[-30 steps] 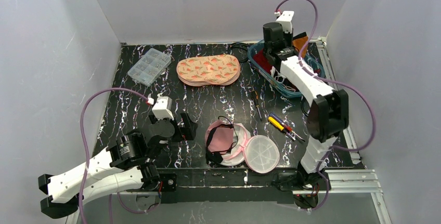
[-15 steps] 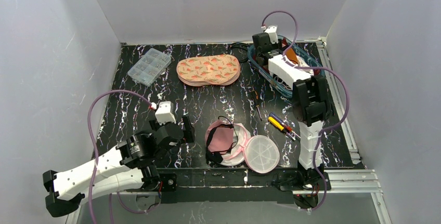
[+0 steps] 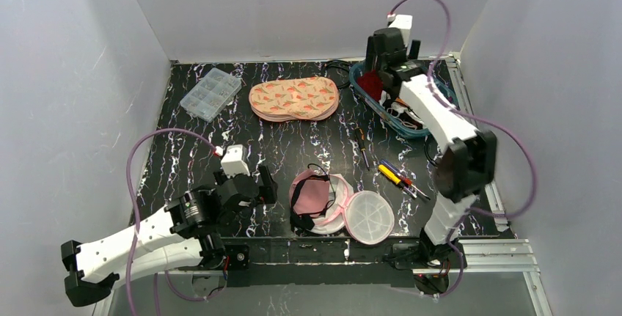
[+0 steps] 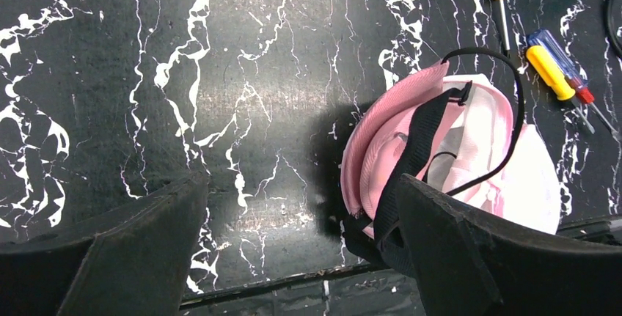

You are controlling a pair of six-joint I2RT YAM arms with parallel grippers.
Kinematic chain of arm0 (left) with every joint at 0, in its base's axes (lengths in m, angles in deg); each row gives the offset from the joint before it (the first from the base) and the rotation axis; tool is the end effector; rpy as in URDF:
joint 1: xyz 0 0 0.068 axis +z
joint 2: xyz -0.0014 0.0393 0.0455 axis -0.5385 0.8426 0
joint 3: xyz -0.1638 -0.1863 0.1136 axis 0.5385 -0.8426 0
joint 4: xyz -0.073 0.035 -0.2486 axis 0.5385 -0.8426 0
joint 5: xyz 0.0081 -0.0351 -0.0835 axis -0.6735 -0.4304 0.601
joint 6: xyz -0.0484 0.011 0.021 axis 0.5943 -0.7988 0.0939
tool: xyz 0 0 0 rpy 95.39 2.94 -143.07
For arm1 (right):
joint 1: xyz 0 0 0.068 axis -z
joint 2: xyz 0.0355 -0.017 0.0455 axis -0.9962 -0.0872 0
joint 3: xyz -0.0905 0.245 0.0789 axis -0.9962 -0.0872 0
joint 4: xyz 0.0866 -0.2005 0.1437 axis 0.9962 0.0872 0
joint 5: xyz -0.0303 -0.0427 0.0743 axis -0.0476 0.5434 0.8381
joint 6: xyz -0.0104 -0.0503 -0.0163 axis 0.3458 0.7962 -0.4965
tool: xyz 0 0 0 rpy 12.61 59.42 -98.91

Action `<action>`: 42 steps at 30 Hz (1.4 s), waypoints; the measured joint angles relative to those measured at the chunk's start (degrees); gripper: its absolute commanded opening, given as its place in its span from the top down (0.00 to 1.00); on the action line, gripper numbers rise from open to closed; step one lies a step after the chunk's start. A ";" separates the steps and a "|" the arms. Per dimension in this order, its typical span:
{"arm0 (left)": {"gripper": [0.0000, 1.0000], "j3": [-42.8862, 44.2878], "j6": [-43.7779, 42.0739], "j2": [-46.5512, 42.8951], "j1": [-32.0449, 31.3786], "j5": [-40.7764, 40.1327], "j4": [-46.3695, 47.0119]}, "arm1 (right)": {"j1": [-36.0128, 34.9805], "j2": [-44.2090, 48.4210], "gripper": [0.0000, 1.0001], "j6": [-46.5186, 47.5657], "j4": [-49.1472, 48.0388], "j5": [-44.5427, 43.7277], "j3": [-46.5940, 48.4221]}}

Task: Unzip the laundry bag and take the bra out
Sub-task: Pick up the bra from the laundry bag.

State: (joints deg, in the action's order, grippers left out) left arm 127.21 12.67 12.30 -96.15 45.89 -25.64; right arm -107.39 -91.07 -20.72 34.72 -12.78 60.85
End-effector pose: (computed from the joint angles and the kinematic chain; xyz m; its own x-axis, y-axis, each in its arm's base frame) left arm 0.0797 -0.1119 0.2788 -0.5610 -0.2928 -0.7743 0.0847 0.9101 -0.4056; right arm 0.4168 0.1484 0.3298 -0.4373 0.0135 -0.8992 0.2771 0.9533 -0.1204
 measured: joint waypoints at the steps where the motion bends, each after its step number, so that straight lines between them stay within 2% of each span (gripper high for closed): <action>1: 0.02 -0.33 0.22 -0.87 0.00 0.39 -0.17 | -0.24 3.63 0.01 -0.76 0.11 0.85 -0.74; 6: 0.02 -1.90 1.36 -6.10 0.00 1.75 -0.52 | -5.46 21.75 0.03 -4.94 -0.13 7.28 -4.66; 10: 0.02 -3.72 2.27 -9.86 0.00 2.38 -1.22 | -17.81 33.68 0.05 -9.97 -3.17 14.21 -15.37; 12: 0.02 -4.48 2.95 -10.95 0.00 2.40 -2.10 | -26.05 35.98 0.05 -12.68 -3.45 15.17 -21.16; 15: 0.01 -5.92 3.43 -12.07 0.00 2.43 -2.47 | -36.35 34.67 0.05 -16.09 -2.64 14.36 -26.71; 18: 0.01 -8.11 1.62 -12.68 0.00 3.21 -0.31 | -42.66 34.77 0.04 -19.80 -2.64 13.53 -33.77; 23: 0.02 -12.37 -8.20 -9.90 0.00 9.70 12.02 | -43.25 44.96 0.03 -23.93 -1.92 11.17 -46.71; 27: 0.01 -10.29 -17.57 1.53 0.02 14.16 20.24 | -42.97 56.22 0.03 -24.30 -1.77 8.96 -51.08; 32: 0.02 -1.68 -27.71 16.79 2.51 20.09 23.74 | -42.97 67.10 0.03 -24.13 -1.46 6.88 -54.16; 37: 0.04 0.00 -28.52 21.64 13.51 30.69 24.98 | -42.97 71.01 0.03 -24.33 0.31 6.54 -56.30; 42: 0.15 -1.05 -24.39 22.38 16.02 38.38 25.51 | -42.97 72.76 0.03 -24.59 1.36 6.60 -58.95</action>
State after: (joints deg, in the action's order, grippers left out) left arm 126.16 -11.73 34.68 -80.13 84.27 -0.13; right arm -150.36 -18.31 -45.31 36.07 -6.18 1.90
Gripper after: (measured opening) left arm 0.920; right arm 0.971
